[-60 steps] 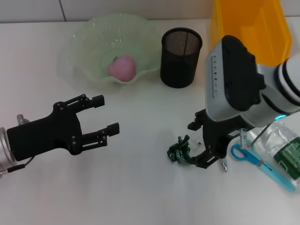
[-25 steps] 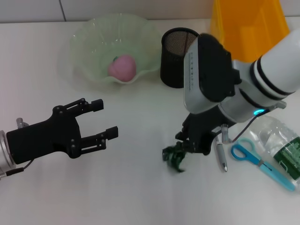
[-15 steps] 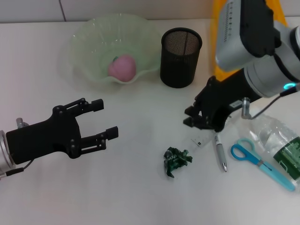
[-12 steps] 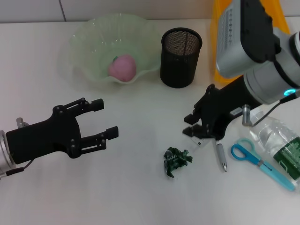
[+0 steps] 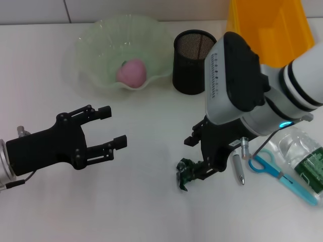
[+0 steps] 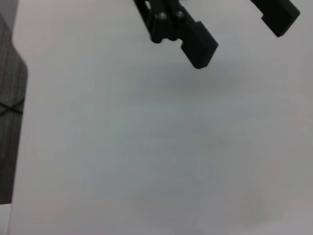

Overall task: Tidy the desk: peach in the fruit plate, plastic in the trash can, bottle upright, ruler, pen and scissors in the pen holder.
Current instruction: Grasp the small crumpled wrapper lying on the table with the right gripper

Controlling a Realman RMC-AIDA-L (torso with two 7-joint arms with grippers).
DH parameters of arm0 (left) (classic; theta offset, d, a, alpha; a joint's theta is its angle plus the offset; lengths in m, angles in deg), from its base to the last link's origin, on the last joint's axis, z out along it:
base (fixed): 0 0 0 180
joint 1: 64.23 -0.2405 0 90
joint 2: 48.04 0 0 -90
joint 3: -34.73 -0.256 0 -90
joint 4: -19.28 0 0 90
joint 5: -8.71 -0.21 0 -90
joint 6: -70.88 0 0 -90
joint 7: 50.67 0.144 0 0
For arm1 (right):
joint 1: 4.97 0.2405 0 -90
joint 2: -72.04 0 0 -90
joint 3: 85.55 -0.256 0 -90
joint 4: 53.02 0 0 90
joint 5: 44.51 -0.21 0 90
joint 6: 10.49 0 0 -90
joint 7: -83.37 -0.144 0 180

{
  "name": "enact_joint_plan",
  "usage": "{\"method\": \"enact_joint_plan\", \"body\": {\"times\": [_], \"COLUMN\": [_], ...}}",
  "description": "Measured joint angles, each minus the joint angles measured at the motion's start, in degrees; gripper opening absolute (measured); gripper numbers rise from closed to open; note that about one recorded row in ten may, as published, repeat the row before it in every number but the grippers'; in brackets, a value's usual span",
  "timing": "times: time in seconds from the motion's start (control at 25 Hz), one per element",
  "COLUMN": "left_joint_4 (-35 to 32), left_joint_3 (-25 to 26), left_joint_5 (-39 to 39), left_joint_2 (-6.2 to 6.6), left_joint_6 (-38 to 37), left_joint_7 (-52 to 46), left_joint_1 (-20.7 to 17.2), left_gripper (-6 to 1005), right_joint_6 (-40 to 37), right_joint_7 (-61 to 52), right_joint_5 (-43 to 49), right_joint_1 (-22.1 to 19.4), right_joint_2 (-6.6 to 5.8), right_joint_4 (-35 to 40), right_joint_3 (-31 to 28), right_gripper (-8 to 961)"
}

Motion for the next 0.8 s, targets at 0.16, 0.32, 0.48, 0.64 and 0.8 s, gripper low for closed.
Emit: {"method": "enact_joint_plan", "body": {"times": [0.16,0.32,0.48,0.64,0.8], "left_joint_4": [0.00,0.00,-0.01,-0.04,-0.07], "left_joint_3": [0.00,0.00,0.00,0.00,0.00], "left_joint_5": [0.00,0.00,0.00,0.00,0.00], "left_joint_2": [0.00,0.00,0.01,0.00,0.00], "left_joint_6": [-0.03,-0.11,-0.25,-0.25,-0.25], "left_joint_7": [-0.01,-0.03,-0.04,-0.05,-0.05], "left_joint_1": [0.01,0.03,0.03,0.03,-0.02], "left_gripper": [804,804,804,804,804], "right_joint_6": [1.46,2.35,3.00,3.59,3.67], "right_joint_7": [-0.03,-0.06,-0.17,-0.90,-1.23], "right_joint_5": [0.10,0.15,0.21,0.94,1.11], "right_joint_1": [0.60,2.10,2.61,3.33,3.64], "right_joint_2": [0.00,0.05,0.14,0.16,0.18], "right_joint_4": [-1.70,-5.36,-6.68,-8.04,-8.46], "right_joint_3": [0.76,2.22,3.33,4.08,4.30], "right_gripper": [585,713,714,702,690]}}
